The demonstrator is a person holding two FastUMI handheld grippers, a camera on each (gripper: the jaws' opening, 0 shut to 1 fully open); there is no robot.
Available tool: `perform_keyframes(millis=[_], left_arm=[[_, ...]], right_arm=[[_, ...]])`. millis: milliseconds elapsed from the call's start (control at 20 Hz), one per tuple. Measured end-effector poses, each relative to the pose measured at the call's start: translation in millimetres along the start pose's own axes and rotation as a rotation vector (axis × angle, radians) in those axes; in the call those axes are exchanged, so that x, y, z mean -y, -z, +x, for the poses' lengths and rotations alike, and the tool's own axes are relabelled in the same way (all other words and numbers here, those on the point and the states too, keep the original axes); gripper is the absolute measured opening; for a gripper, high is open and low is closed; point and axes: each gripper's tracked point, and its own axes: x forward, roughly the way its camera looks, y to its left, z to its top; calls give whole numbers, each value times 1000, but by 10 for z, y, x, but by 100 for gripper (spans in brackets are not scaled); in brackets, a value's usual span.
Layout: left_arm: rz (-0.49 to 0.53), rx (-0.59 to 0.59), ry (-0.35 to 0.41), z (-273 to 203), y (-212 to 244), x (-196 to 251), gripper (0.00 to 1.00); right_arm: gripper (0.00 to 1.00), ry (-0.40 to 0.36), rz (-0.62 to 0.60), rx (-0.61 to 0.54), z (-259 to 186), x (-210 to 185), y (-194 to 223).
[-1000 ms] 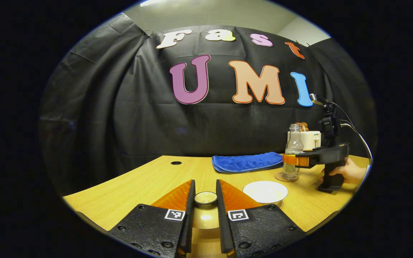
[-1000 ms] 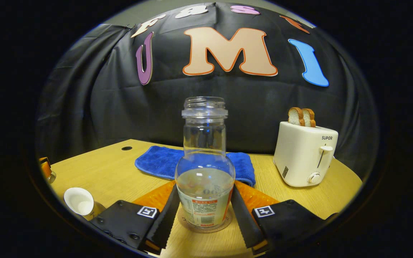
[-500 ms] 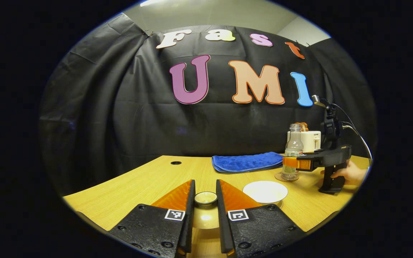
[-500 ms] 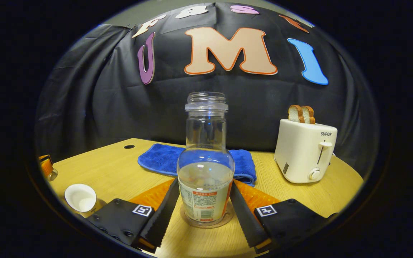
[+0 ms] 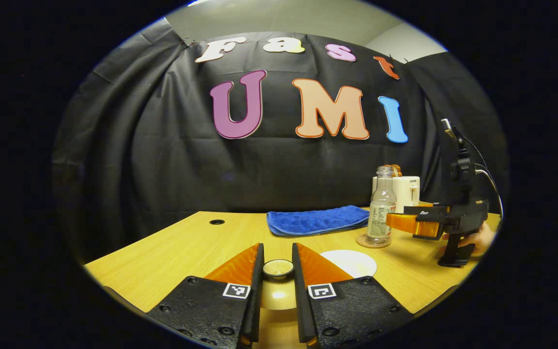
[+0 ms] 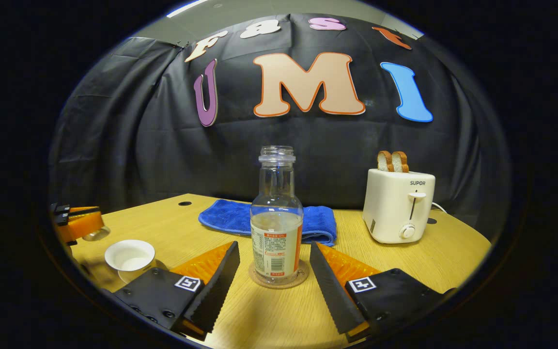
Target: Open the teacup lid with one hand, grasp the water bottle and pour water into the teacup with the other hand; after pouring, place the water bottle on the coaster and then close the teacup lid.
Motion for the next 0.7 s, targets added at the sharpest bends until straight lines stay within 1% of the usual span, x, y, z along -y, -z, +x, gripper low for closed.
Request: perform_keyframes(millis=[150, 200, 400, 550, 700], left_arm=[[-1, 0, 48, 113, 3, 127, 29], [-2, 1, 70, 152, -5, 186, 29], [-1, 1, 145, 272, -2, 399, 29], [0, -8, 185, 345, 9, 507, 28], [7, -24, 236, 382, 38, 637, 29]], right_arm=[[99, -9, -15, 49, -249, 11, -62], [94, -9, -15, 62, -331, 28, -77], [94, -42, 12, 74, -593, 18, -59], [94, -19, 22, 121, -767, 127, -138], [93, 6, 22, 117, -922, 170, -108]])
